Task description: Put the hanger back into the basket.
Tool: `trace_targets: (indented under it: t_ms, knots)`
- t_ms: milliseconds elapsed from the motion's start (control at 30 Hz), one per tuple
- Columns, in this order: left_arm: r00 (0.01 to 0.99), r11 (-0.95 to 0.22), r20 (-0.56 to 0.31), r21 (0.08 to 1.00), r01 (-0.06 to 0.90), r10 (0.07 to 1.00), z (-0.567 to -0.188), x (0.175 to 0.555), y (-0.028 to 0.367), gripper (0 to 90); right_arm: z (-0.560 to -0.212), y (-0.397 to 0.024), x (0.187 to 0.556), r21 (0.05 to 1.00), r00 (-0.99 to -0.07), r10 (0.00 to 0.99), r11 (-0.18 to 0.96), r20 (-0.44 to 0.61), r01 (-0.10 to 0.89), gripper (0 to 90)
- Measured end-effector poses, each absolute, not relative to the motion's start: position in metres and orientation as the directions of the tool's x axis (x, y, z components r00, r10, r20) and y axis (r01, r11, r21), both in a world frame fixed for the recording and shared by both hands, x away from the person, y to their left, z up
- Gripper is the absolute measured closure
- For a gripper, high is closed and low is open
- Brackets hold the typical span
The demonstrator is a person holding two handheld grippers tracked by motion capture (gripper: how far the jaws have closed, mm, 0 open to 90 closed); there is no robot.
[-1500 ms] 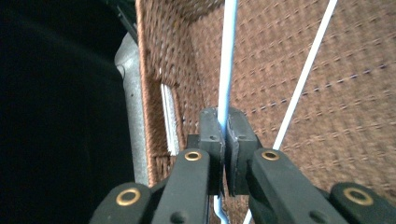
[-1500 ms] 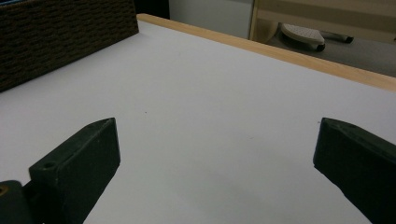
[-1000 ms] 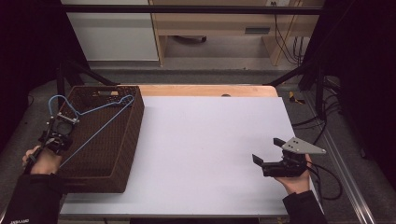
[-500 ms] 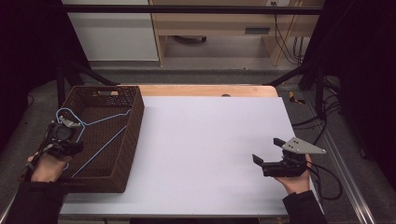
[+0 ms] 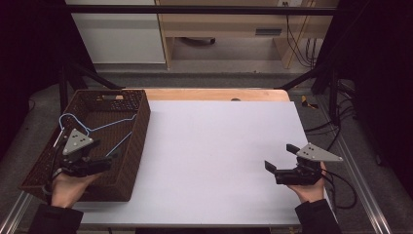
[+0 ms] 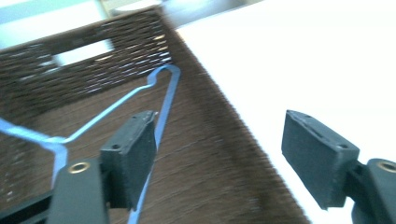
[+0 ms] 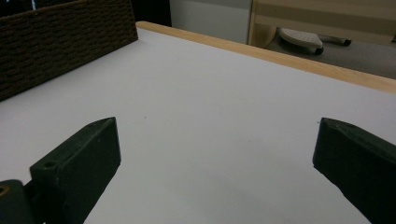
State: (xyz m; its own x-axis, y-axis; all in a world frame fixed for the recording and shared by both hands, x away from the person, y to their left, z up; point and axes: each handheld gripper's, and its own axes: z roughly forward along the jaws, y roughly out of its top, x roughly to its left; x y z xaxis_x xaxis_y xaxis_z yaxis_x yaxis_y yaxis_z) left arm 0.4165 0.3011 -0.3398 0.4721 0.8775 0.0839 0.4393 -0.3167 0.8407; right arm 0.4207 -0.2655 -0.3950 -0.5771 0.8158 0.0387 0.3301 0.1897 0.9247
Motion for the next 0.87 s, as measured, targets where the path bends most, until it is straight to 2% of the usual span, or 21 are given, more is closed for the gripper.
trace_targets:
  t_ms: [167,567,867]
  knots:
    - [0.542,-0.282,0.014,0.866,0.414,0.840,-0.347,0.411,0.285,19.7,-0.396,-0.266,0.420,0.928,-0.576,0.817,0.185,0.038,0.324,1.3]
    - [0.628,-0.313,0.034,0.887,0.339,0.777,-0.372,0.398,0.239,7.9,-0.401,-0.271,0.418,0.930,-0.561,0.827,0.174,0.041,0.324,0.5]
    - [0.624,-0.294,0.023,0.895,0.335,0.781,-0.393,0.398,0.229,6.9,-0.405,-0.274,0.416,0.926,-0.550,0.834,0.177,0.039,0.334,0.4]
